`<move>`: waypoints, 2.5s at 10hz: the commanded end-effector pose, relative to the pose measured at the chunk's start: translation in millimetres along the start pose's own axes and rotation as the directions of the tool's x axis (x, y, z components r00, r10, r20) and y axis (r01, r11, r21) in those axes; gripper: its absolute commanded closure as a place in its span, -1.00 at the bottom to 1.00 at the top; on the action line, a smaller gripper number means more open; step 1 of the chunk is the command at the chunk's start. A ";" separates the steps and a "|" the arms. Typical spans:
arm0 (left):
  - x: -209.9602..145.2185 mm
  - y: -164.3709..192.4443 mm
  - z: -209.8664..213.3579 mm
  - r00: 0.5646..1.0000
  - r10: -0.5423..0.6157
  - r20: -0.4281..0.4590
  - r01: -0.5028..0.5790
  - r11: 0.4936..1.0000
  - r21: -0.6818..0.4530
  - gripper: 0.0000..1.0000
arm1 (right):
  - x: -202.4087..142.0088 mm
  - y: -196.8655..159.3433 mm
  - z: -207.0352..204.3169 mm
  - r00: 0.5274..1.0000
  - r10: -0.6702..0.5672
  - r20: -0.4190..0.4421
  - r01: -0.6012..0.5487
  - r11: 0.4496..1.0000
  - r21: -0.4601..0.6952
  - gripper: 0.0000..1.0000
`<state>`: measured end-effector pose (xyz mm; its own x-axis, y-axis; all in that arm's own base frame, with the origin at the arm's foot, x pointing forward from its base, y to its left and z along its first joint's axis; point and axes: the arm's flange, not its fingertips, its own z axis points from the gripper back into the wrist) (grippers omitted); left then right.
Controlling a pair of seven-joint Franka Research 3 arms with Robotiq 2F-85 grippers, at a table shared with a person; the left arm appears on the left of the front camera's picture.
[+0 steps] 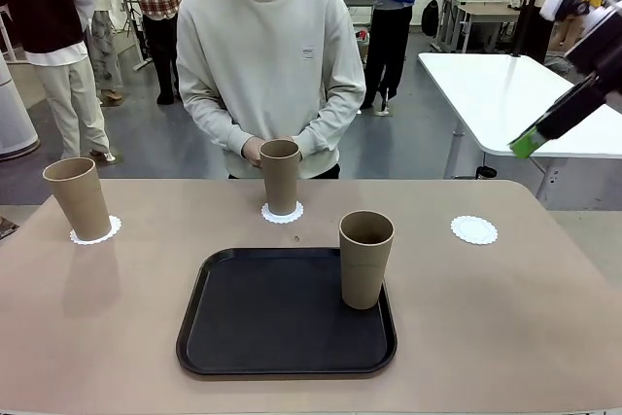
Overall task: Place coasters on the table and set cups on them.
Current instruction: Take one Reusable plastic cup from the Flat Tray and place it on a coaster set by the human.
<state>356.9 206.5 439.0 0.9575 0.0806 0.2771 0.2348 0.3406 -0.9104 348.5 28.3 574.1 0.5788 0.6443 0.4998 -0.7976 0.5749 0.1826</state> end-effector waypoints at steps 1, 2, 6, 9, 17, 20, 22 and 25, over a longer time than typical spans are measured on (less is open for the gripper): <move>-1.1 0.1 1.1 1.000 -0.005 0.013 0.005 1.000 -0.003 -1.00 | -16.9 -8.7 -18.8 0.999 0.020 -0.049 -0.020 1.000 -0.004 -1.00; -1.1 0.1 1.1 1.000 -0.005 0.013 0.005 1.000 -0.003 -1.00 | 0.0 0.0 0.0 1.000 0.000 0.000 0.000 1.000 0.000 -1.00; -1.1 0.1 1.1 1.000 -0.005 0.013 0.005 1.000 -0.003 -1.00 | -21.1 -0.5 -21.0 0.955 0.287 0.070 -0.289 0.957 0.007 -1.00; -1.1 0.1 1.1 1.000 -0.005 0.013 0.005 1.000 -0.003 -1.00 | -25.5 -30.3 -56.9 0.794 0.492 0.356 -0.537 0.843 0.033 -1.00; -1.1 0.1 1.1 1.000 -0.005 0.013 0.005 1.000 -0.003 -1.00 | -39.1 -45.8 -110.0 0.790 0.329 0.518 -0.455 0.880 0.135 -1.00; -1.1 0.1 1.1 1.000 -0.005 0.013 0.005 1.000 -0.003 -1.00 | -43.0 -49.1 -130.2 0.737 0.400 0.545 -0.577 0.792 0.199 -1.00; -1.1 0.1 1.1 1.000 -0.005 0.013 0.005 1.000 -0.003 -1.00 | -52.6 -54.3 -163.1 0.680 0.445 0.582 -0.633 0.757 0.160 -1.00; -1.1 0.1 1.1 1.000 -0.005 0.013 0.005 1.000 -0.003 -1.00 | -60.3 -63.2 -201.0 0.753 0.379 0.539 -0.547 0.815 0.192 -1.00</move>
<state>356.5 206.9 438.9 0.9575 0.0819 0.2766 0.2338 0.3410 -0.9105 390.3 49.5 372.6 -0.0040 0.4264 0.9045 -0.9993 -0.0350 0.0121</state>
